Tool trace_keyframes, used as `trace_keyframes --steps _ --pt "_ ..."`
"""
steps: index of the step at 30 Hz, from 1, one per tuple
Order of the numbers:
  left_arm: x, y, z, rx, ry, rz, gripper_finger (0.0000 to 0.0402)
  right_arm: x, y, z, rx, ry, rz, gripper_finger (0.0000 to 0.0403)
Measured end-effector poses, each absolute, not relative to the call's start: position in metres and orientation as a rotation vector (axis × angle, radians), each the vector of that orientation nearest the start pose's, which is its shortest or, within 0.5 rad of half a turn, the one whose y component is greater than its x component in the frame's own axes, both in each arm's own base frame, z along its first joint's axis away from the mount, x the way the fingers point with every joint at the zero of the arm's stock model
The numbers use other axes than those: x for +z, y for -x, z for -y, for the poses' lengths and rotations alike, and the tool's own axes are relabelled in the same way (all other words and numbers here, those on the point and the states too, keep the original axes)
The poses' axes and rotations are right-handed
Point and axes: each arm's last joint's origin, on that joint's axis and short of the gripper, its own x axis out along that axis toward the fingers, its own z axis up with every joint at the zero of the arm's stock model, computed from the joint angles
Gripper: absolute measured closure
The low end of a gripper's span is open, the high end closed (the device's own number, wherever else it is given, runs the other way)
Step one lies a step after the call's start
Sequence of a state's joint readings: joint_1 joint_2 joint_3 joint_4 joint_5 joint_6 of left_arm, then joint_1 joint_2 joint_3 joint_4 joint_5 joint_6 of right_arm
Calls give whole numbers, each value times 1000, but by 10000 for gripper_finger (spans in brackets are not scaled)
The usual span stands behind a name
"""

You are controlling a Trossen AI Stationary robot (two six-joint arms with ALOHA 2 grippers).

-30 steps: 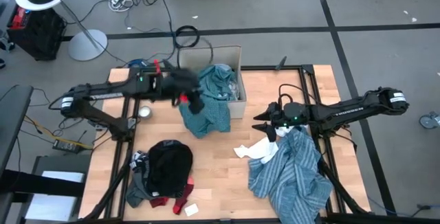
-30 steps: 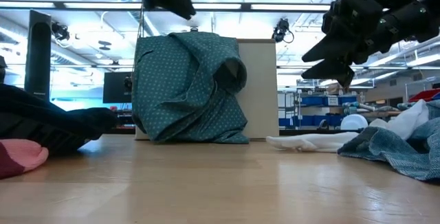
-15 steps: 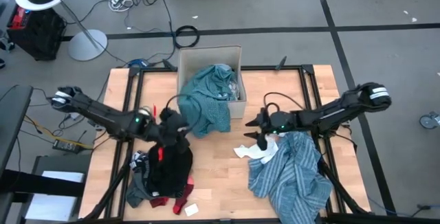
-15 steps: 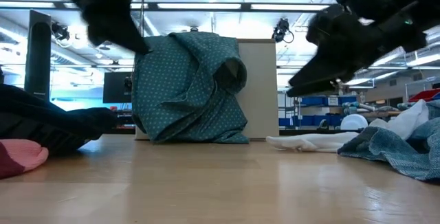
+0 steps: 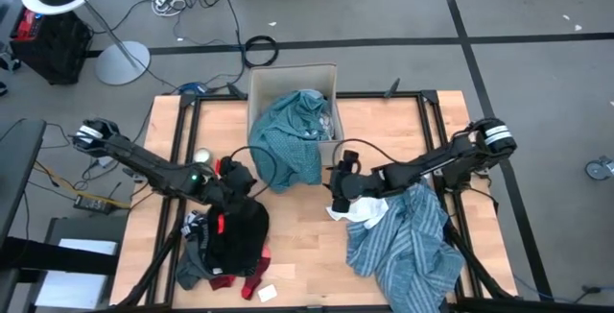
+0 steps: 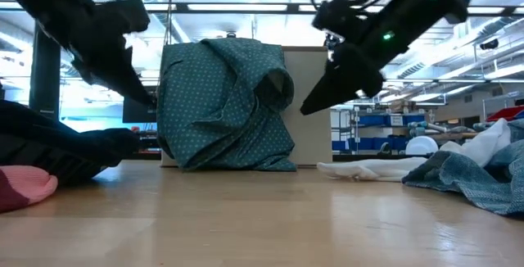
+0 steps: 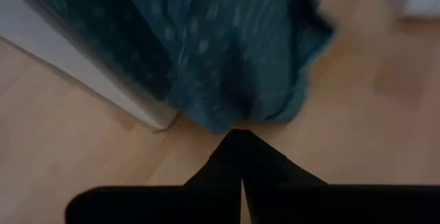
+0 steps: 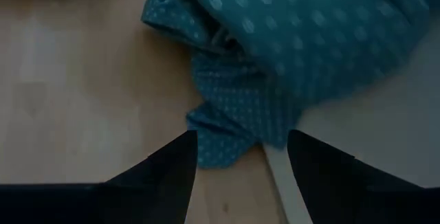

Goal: Sort clothes
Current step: Put the green patterned shirt into the laundry organizer

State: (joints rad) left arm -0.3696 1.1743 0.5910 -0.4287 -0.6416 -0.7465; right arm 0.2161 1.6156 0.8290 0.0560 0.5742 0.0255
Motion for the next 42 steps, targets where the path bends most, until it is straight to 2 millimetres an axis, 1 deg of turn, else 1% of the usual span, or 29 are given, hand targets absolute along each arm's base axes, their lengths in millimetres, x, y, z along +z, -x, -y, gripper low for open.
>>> trace_keyframes --steps 2,3,5,8,9,13,16,19,22,27,30,35,37,39,42 --pt "176 -195 55 535 144 -781 396 173 -320 -54 -357 306 -684 191" --pt "172 -197 55 521 122 -787 398 171 -324 -54 -358 326 -689 207" --pt "166 -202 56 490 81 -778 399 167 -332 -55 -349 359 -708 259" --pt "156 -210 58 467 -37 -759 400 163 -343 -56 -345 390 -720 363" --pt "153 -212 58 472 -76 -759 400 163 -346 -56 -355 409 -722 382" --pt "137 -221 54 461 -212 -812 400 162 -362 -52 -432 486 -729 395" --pt "128 -231 50 451 -276 -822 401 159 -374 -46 -429 549 -755 399" --pt "130 -245 48 462 -302 -778 401 153 -386 -42 -392 588 -781 400" --pt "143 -259 47 463 -333 -715 401 159 -397 -44 -364 609 -762 401" --pt "174 -278 48 507 -456 -648 401 191 -411 -52 -365 673 -671 401" --pt "191 -286 47 545 -494 -620 401 214 -413 -52 -404 709 -633 402" --pt "228 -294 46 642 -536 -561 401 256 -405 -49 -458 737 -555 402" --pt "248 -296 45 665 -554 -532 401 274 -398 -46 -474 748 -520 402" --pt "268 -297 41 681 -567 -503 401 291 -392 -40 -498 745 -473 402" --pt "294 -300 28 720 -591 -476 401 313 -384 -25 -535 736 -414 403"
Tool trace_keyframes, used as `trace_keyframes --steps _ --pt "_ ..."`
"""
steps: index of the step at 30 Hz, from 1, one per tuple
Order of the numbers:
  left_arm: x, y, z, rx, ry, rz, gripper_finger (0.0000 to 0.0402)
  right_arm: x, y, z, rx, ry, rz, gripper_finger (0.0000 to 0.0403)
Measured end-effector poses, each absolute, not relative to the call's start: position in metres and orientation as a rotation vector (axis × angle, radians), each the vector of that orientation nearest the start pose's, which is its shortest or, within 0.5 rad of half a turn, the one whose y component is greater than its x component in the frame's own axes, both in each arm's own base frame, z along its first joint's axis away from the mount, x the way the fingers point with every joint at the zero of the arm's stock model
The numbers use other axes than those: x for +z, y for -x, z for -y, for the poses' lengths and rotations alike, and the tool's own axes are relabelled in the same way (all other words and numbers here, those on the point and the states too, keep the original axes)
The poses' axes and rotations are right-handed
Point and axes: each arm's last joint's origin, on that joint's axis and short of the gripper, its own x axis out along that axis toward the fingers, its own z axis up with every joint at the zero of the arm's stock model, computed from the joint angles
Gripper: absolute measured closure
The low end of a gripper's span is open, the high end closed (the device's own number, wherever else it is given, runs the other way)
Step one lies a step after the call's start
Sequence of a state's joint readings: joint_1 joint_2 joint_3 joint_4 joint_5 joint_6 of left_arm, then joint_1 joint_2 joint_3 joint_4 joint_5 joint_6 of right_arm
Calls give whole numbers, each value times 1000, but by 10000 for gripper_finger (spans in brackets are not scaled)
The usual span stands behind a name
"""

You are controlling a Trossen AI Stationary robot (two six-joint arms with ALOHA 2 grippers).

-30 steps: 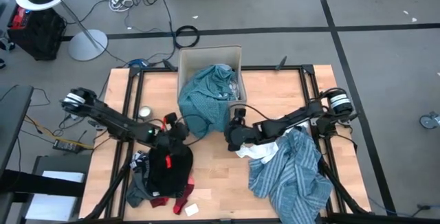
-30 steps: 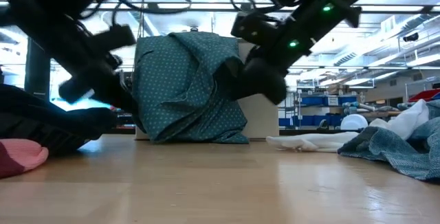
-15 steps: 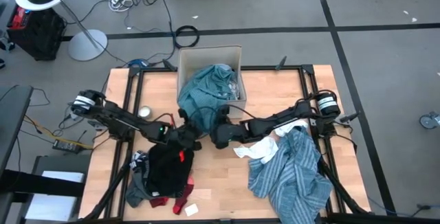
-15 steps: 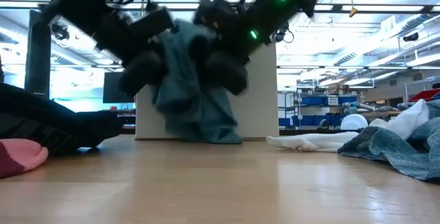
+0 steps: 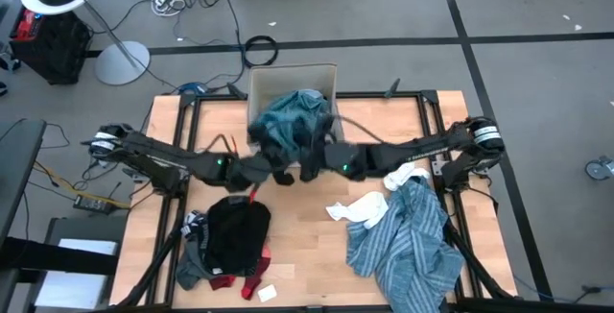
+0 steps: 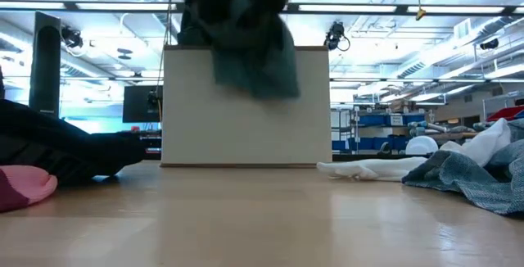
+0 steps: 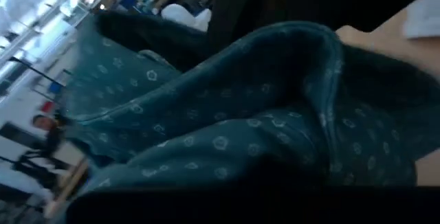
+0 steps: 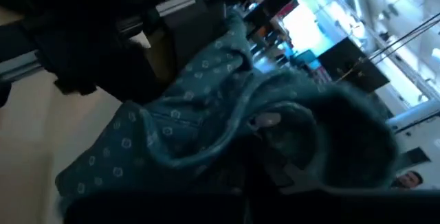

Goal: Sort clothes
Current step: Put the green patterned shirt into the laundry organizer

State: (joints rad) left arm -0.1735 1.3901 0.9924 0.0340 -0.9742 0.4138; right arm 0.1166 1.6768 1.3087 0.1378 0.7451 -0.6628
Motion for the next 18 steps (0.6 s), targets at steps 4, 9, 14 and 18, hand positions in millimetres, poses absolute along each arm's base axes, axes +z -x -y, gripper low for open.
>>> trace_keyframes --steps 4,9,14,18 --pt "317 -303 1 770 -603 -466 401 333 -375 7 -558 733 -377 403" --pt "335 -300 -43 890 -549 -452 401 345 -364 51 -632 689 -360 403" --pt "331 -296 -73 881 -507 -479 401 351 -355 78 -623 555 -320 403" --pt "324 -293 -80 854 -439 -520 401 337 -351 84 -536 451 -414 403"
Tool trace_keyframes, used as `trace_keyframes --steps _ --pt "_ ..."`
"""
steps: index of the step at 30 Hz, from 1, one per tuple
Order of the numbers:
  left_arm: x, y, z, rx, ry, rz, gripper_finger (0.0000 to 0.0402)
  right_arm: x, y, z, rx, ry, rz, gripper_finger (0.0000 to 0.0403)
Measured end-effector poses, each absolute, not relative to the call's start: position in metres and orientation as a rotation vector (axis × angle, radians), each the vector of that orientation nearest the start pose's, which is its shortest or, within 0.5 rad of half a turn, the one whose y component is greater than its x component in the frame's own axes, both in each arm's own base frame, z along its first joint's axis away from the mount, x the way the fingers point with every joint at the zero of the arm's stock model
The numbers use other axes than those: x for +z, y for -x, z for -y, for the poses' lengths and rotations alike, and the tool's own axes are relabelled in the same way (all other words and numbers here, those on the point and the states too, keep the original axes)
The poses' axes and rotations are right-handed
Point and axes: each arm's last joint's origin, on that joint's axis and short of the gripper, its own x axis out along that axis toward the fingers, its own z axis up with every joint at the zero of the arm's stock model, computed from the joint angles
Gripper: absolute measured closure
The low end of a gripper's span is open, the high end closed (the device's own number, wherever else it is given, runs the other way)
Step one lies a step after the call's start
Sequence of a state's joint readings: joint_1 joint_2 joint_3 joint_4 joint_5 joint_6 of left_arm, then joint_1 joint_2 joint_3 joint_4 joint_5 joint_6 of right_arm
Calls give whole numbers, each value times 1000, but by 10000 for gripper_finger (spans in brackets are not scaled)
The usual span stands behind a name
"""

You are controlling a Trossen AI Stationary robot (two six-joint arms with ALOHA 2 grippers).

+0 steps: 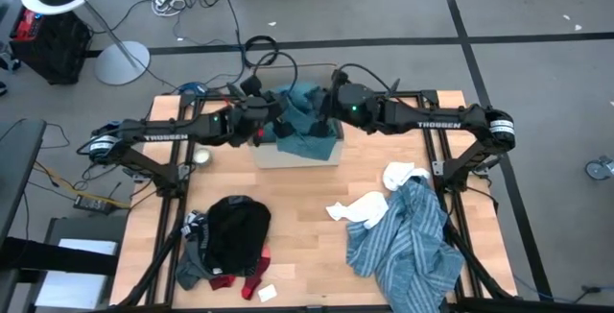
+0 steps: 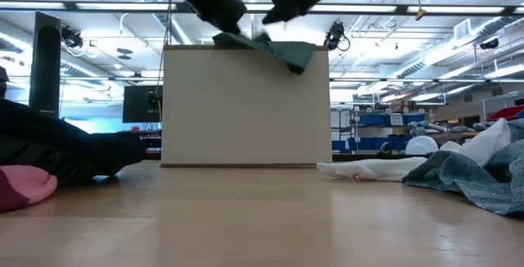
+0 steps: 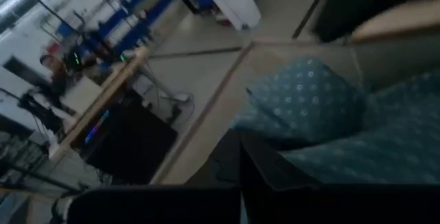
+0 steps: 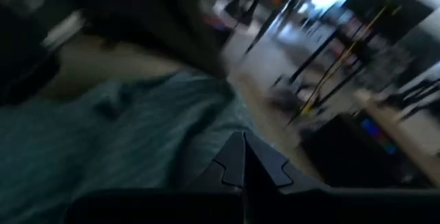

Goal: Sort clothes
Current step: Put the green patterned shirt into the laundry organizer

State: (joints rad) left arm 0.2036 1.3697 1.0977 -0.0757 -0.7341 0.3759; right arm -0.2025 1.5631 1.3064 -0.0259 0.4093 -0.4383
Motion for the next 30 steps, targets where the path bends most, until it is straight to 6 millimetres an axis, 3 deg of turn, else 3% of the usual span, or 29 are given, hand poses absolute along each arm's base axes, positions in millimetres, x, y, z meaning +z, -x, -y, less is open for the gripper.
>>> trace_keyframes --steps 4,8,14,17,23,26,30 --pt "320 -287 -79 843 -430 -585 401 328 -348 83 -526 382 -496 403" --pt "329 -272 -74 788 -326 -554 401 333 -343 80 -484 361 -484 403" --pt "350 -233 -56 550 -147 -505 401 347 -334 78 -185 132 -362 403" --pt "360 -215 -46 473 -100 -485 401 344 -334 87 -142 36 -362 403" --pt "365 -177 -24 401 -28 -458 401 337 -356 100 -105 -60 -393 403" --pt "355 -159 -17 395 15 -425 402 340 -375 106 -100 -76 -442 403" --pt "337 -138 -12 383 92 -385 401 330 -403 120 -112 -128 -613 403"
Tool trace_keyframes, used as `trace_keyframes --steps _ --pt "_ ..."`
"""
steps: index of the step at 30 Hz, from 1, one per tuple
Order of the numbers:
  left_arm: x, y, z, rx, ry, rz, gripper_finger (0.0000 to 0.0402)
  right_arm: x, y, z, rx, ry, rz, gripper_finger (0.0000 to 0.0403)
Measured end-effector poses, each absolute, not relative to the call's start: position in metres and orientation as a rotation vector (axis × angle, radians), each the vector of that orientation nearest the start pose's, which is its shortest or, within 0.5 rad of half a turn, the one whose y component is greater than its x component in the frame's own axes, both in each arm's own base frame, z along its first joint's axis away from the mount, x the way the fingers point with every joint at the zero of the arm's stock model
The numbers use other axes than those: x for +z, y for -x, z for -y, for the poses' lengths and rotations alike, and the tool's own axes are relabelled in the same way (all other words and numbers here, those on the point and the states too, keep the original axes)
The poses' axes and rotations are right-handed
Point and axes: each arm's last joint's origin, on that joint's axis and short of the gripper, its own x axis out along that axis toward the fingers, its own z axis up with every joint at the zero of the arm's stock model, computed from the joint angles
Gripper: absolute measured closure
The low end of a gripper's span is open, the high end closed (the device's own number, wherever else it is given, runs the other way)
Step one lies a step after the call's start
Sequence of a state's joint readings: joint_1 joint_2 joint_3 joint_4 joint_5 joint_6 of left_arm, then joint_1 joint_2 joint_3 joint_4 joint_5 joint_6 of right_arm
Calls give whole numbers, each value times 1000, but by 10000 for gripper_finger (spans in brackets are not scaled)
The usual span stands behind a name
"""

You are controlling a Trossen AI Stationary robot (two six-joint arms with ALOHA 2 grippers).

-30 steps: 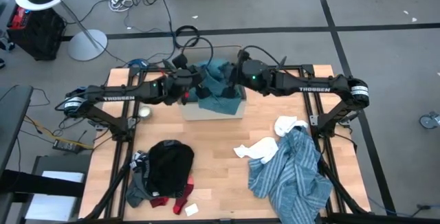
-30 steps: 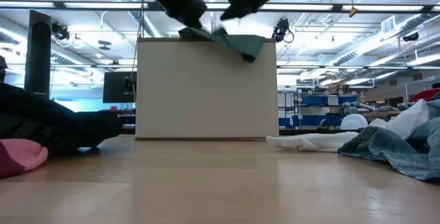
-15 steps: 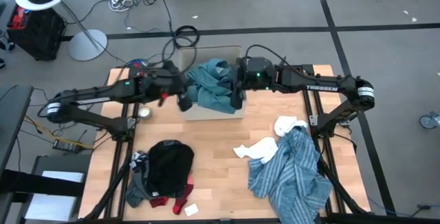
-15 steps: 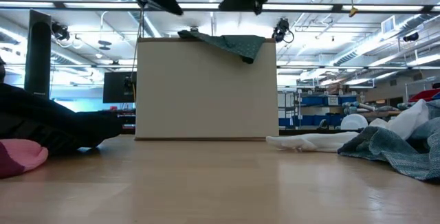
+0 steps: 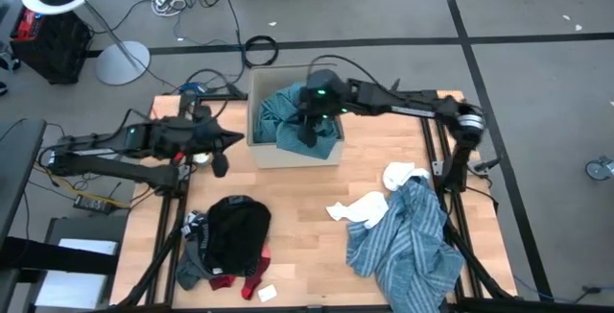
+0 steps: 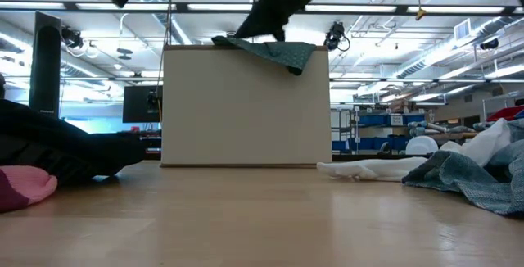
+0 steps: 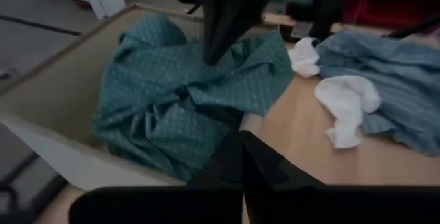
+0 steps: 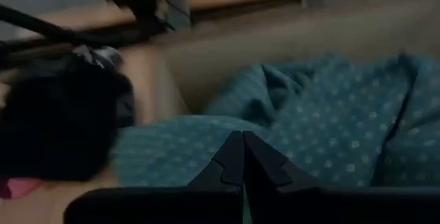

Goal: Sort clothes
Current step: Put the green patterned shirt into the laundry organizer, then put the black underwear into the laundry organizer

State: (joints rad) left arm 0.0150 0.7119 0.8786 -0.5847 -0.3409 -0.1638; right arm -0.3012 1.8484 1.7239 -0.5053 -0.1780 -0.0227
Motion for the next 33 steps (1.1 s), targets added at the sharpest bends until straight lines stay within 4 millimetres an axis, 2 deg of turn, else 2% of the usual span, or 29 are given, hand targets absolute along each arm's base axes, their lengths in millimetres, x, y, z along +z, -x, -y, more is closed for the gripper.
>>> trace_keyframes --steps 2,5,11,14,17,19,21,28,33 --pt "330 -129 -9 371 125 -356 401 322 -414 134 -144 -176 -687 403" --pt "320 -121 -5 341 167 -313 401 300 -426 159 -208 -264 -786 403" --pt "299 -119 2 280 201 -282 402 246 -431 208 -346 -440 -924 403" --pt "289 -121 6 261 229 -297 402 226 -429 221 -370 -477 -981 403" --pt "282 -122 9 254 258 -315 402 225 -427 222 -365 -462 -994 403" --pt "278 -122 10 247 274 -327 401 232 -426 217 -354 -444 -993 403" --pt "276 -123 12 241 287 -327 402 247 -421 212 -343 -425 -978 402" --pt "276 -122 17 252 281 -310 402 329 -389 179 -295 -323 -878 402" --pt "276 -123 20 251 291 -306 402 383 -362 139 -221 -228 -793 400"
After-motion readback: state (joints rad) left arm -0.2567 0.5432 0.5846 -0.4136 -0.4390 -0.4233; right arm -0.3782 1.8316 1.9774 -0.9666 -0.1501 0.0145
